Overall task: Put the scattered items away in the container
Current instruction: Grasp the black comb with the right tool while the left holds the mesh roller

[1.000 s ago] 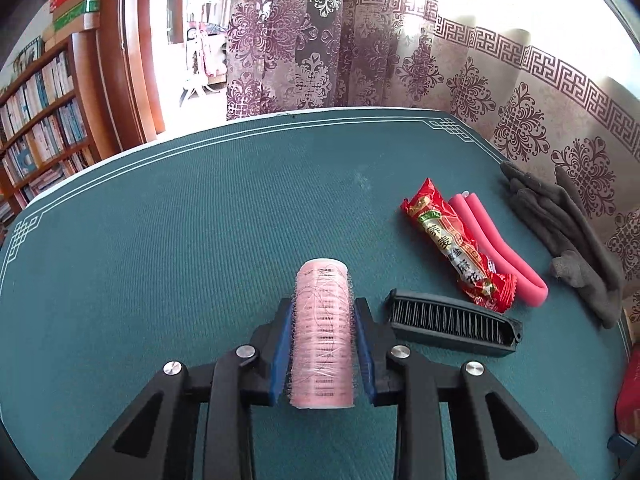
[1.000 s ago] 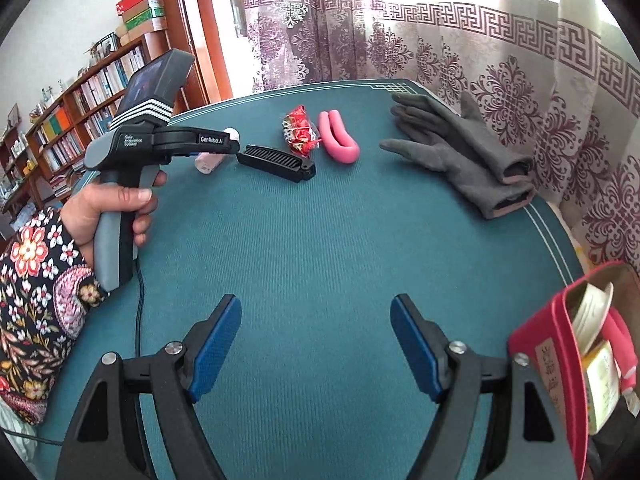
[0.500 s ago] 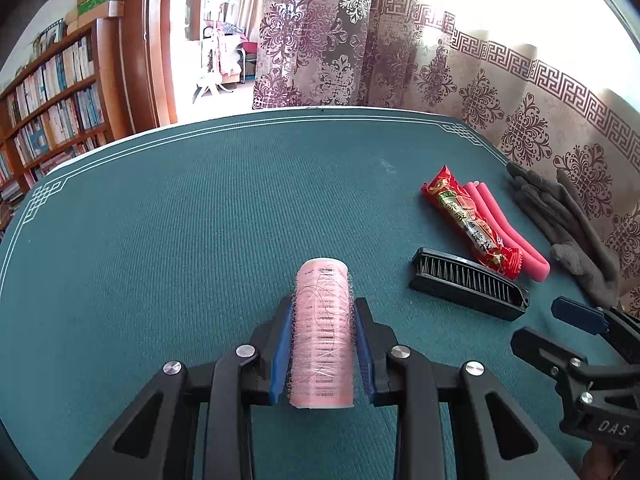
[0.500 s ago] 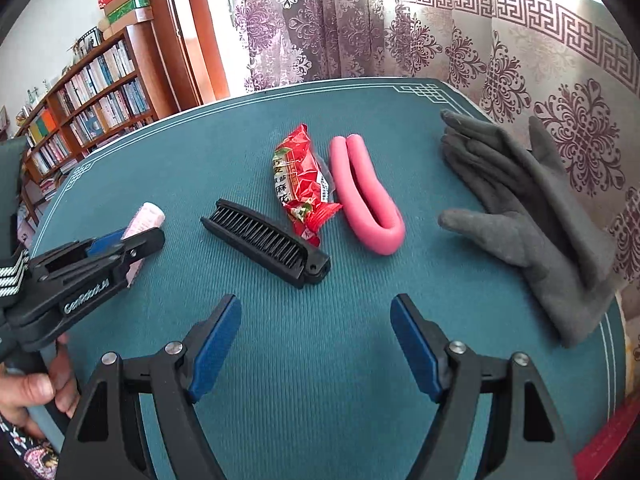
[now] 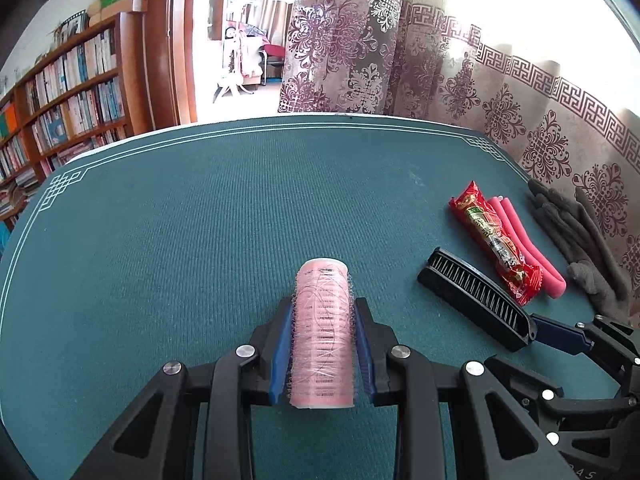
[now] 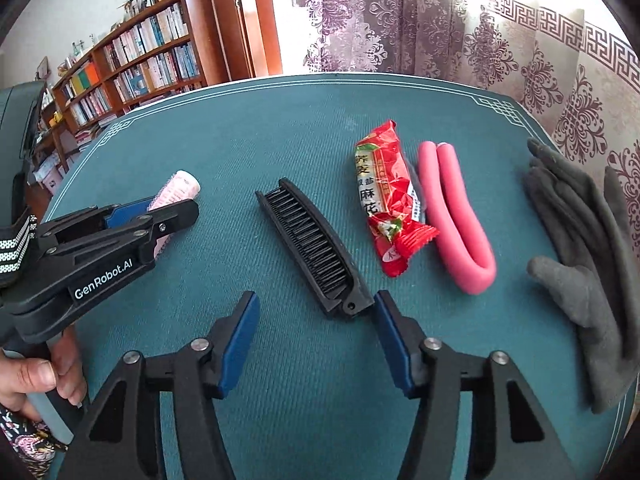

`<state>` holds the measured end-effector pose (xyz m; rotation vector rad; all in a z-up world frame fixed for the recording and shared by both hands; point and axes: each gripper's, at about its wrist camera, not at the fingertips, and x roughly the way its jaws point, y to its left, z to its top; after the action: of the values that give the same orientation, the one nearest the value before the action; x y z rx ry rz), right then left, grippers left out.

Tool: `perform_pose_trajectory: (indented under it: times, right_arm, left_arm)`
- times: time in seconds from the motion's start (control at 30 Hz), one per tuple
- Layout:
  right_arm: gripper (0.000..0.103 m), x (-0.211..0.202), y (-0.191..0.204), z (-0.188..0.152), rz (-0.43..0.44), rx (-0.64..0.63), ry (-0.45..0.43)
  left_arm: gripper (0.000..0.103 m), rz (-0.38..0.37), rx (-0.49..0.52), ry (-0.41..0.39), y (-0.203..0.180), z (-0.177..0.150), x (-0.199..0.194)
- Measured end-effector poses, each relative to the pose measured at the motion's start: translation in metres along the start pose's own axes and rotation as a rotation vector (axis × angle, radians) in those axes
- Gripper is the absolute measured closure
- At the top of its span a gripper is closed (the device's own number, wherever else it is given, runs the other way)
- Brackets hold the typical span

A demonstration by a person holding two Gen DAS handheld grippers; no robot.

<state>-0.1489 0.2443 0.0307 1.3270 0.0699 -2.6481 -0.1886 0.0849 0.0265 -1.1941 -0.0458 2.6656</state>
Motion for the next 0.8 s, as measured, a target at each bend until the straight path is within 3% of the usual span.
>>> perform_pose_trajectory:
  times: [0.17,0.4,0.5,0.8]
  right_arm:
    - [0.046,0.009,0.001,0.007,-0.071,-0.004,-0.031]
    - [0.047,0.016,0.005,0.02,-0.064,0.007,-0.042]
    - [0.074,0.01,0.008,0.014,-0.05,0.015,-0.033]
    - [0.075,-0.03,-0.003,-0.021,0.021,0.153,-0.026]
  left_arm:
    - [0.072,0.007,0.008,0.0,-0.002,0.0,0.001]
    - [0.072,0.007,0.008,-0.001,-0.003,-0.001,0.001]
    - [0.072,0.006,0.008,-0.001,-0.003,0.0,0.001]
    - [0.072,-0.002,0.003,0.0,-0.003,-0.002,-0.001]
